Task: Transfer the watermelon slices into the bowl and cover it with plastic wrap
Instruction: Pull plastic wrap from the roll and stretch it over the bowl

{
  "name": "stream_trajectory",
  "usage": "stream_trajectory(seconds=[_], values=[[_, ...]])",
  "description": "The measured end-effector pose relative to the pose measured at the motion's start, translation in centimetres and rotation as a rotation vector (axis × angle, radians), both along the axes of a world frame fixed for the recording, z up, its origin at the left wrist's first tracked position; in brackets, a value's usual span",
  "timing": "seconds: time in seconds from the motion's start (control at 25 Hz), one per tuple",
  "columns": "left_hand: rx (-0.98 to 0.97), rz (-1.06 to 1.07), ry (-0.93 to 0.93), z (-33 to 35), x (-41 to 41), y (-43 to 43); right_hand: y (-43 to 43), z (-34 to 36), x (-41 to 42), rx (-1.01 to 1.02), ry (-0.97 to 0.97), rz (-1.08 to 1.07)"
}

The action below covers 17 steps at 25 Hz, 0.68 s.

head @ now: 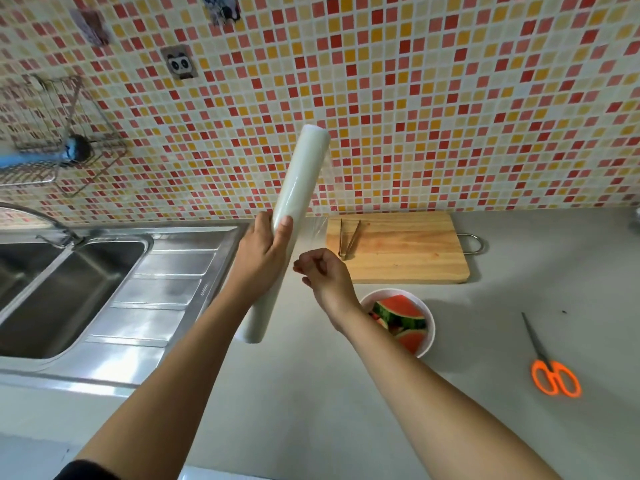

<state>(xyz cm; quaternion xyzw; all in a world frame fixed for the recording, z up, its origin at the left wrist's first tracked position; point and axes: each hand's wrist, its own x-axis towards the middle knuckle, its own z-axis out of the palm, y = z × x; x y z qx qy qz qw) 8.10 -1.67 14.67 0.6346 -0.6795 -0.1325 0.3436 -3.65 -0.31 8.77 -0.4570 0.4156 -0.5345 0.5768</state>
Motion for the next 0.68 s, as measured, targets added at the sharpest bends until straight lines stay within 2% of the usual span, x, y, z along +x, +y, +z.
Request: stream_trajectory(seconds=[0.2,0.44,0.68], values=[[-0.039,0.024,-0.084,0.0,-1.1,-1.1,0.2,-0.1,0.1,0.049,-0.081,-0.041],[0.041,-0.060,0.159,1.2,-3.4,-1.8,0.4,0.0,-1.7,-0.033,-0.064,-0.003],[0.056,-0.131,0.215,1.8,-4.7,-1.9,0.4,-0.2,-2.7,-0.099,-0.027,-0.084]])
